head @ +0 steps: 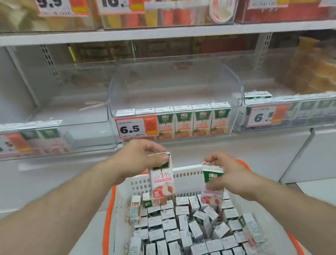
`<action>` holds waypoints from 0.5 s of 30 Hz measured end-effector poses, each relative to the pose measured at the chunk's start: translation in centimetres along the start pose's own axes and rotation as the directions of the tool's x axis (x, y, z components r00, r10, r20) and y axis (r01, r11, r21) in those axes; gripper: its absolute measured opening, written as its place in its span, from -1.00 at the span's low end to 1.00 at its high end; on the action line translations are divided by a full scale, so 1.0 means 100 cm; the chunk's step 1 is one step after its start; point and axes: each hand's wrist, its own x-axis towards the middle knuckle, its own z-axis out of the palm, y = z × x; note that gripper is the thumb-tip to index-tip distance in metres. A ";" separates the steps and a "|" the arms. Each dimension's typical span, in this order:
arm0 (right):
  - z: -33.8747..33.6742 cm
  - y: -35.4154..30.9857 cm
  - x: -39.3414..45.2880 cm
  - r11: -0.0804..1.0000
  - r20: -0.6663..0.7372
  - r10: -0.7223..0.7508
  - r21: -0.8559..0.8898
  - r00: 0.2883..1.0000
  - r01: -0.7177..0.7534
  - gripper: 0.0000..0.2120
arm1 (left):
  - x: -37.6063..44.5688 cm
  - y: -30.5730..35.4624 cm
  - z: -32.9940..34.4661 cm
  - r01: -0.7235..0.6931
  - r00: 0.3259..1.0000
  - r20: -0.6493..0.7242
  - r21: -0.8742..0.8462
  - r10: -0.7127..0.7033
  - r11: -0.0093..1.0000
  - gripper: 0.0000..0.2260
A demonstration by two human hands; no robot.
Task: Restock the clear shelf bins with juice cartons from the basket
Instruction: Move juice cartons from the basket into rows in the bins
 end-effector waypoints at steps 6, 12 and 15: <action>0.010 -0.044 -0.015 0.975 -0.078 -0.089 0.195 0.993 0.102 -0.44 | -0.021 0.004 -0.003 0.081 0.996 0.005 -0.464 -0.089 0.882 -0.63; 0.025 -0.068 -0.015 0.917 -0.102 -0.104 0.376 0.989 0.135 -0.47 | -0.029 -0.005 -0.008 0.210 0.978 0.153 -0.711 -0.144 0.671 -0.61; 0.036 -0.078 -0.013 0.871 -0.087 -0.095 0.474 0.992 0.125 -0.51 | -0.033 -0.013 -0.013 0.264 0.963 0.164 -0.727 -0.213 0.634 -0.66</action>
